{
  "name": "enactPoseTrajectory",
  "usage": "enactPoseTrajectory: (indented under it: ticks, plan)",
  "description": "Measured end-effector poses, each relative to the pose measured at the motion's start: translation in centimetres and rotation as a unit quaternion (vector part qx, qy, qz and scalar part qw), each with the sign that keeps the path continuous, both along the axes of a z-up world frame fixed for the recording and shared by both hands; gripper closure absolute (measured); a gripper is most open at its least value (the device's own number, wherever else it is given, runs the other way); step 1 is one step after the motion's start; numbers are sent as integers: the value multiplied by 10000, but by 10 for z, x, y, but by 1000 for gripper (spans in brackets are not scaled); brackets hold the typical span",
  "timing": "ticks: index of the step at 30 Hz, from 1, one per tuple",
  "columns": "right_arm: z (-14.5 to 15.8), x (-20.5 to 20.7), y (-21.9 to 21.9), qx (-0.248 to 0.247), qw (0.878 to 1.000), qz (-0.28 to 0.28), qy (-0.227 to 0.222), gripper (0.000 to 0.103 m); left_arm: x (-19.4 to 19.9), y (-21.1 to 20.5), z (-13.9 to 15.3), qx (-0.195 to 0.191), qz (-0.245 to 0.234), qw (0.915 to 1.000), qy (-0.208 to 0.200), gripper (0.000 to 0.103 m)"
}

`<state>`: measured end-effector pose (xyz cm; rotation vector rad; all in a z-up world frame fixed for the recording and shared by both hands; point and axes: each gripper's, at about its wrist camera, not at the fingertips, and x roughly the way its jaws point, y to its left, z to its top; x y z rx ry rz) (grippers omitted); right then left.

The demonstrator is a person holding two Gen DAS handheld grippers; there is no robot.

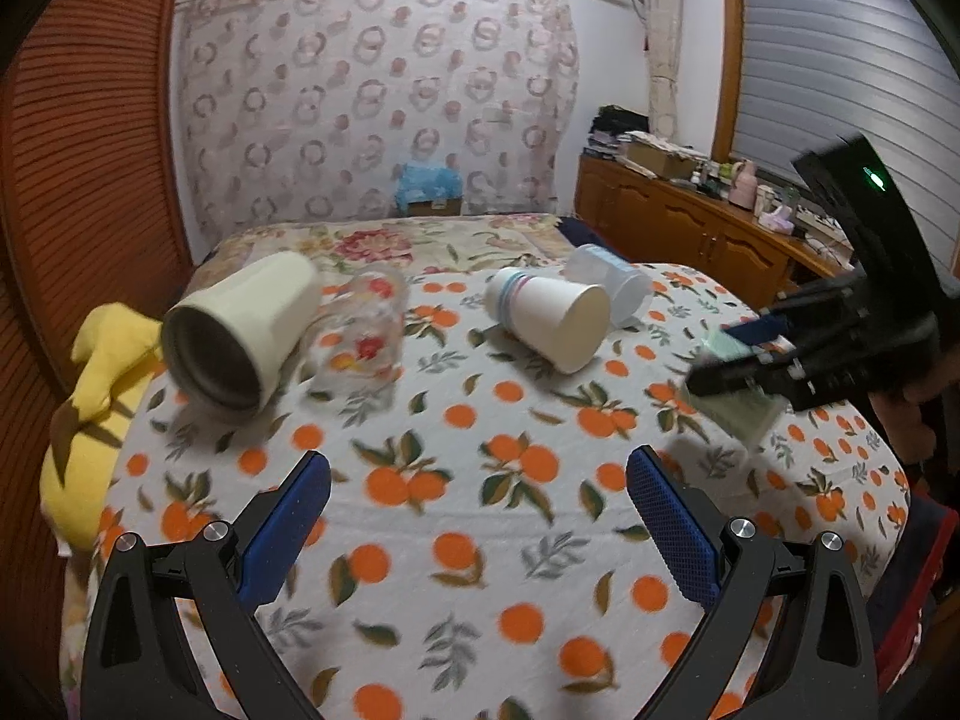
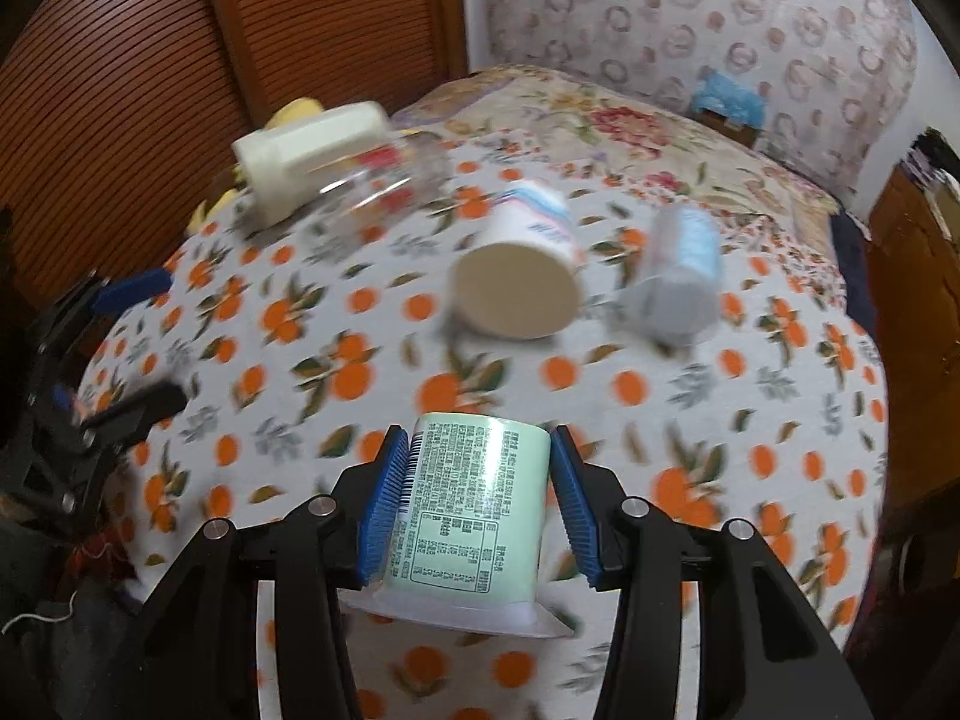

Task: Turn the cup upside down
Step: 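Lift the pale green cup with the right gripper and carry it toward the left tool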

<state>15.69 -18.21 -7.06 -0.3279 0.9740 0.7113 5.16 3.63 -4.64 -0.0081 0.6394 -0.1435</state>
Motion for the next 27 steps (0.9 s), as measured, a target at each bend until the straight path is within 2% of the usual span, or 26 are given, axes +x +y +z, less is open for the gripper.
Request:
enactPoseTrajectory:
  ticks: [6,10,12,14,16,22,27]
  plan:
    - [-21,-14,24,-117,9995,175,214,52,-2,16,-4,-28,179,9998,61,8]
    - [-31,-10,28,-176,9996,86,200,51,-2,20,-5,-43,211,9997,89,8]
    - [-30,-8,26,-107,9998,35,165,48,-2,19,-3,-41,203,9997,99,8]
    - [-26,-10,22,3,10000,9,72,36,-1,19,-4,-44,195,9998,99,8]
    - [-20,-12,15,88,9999,-61,-78,29,1,16,-2,-68,148,9998,138,8]
    - [-2,-24,-29,592,9962,-437,-465,29,11,-9,6,-56,-47,9995,310,8]
    - [-3,-36,-66,846,9897,-816,-821,29,25,-33,12,-58,-197,9983,539,8]
